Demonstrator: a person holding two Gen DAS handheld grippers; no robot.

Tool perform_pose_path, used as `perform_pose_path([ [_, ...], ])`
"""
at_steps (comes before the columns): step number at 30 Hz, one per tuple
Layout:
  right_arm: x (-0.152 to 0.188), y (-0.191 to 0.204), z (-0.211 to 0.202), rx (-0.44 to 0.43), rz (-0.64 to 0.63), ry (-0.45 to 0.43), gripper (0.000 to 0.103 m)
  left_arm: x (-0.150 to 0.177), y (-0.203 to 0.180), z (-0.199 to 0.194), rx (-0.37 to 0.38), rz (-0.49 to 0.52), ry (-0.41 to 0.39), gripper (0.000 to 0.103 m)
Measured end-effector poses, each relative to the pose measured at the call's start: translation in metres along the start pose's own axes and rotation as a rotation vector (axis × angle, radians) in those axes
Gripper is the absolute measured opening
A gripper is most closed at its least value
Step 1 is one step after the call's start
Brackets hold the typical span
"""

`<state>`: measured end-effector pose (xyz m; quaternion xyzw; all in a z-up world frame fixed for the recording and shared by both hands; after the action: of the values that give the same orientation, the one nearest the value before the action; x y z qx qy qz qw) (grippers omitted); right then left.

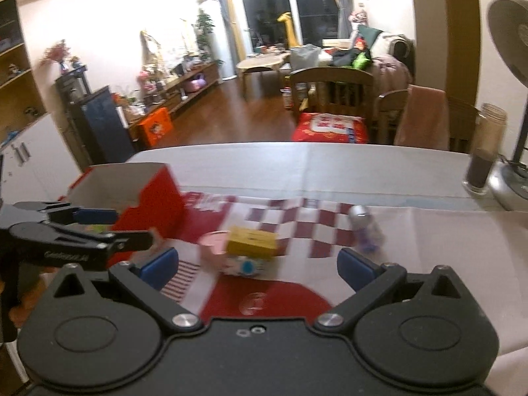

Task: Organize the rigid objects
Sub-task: 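Close the left gripper on the yellow box while the right gripper grasps the bead jar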

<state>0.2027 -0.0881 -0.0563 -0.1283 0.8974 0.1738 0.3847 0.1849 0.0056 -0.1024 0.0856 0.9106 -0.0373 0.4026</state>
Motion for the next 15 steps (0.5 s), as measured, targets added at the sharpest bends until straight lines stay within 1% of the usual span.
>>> perform_pose_path([
  [5, -0.007, -0.033, 0.018, 0.07, 0.004, -0.001, 0.102, -0.008, -0.018, 0.031, 0.034, 0.054, 0.017, 0.082],
  [10, -0.011, -0.059, 0.04, 0.083, 0.011, 0.023, 0.101, -0.011, -0.029, 0.062, 0.064, 0.14, 0.051, 0.082],
  [12, -0.012, -0.067, 0.05, 0.089, 0.01, 0.041, 0.101, -0.012, -0.032, 0.074, 0.08, 0.162, 0.069, 0.082],
  [15, -0.013, -0.077, 0.066, 0.104, 0.003, 0.06, 0.1, -0.014, -0.036, 0.093, 0.083, 0.193, 0.09, 0.082],
])
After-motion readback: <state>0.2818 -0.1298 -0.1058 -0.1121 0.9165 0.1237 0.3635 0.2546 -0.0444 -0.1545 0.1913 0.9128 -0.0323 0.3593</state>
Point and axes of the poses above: each gripper's, at about its wrist camera, not at the fingertips, and z roughly the way its jaws point, y to its left, x to its underside, the point moved 9 cm from there along z, roughly the way its jaws point, and after that the axes turned 6 degrees about z, right-handed, at the moved point
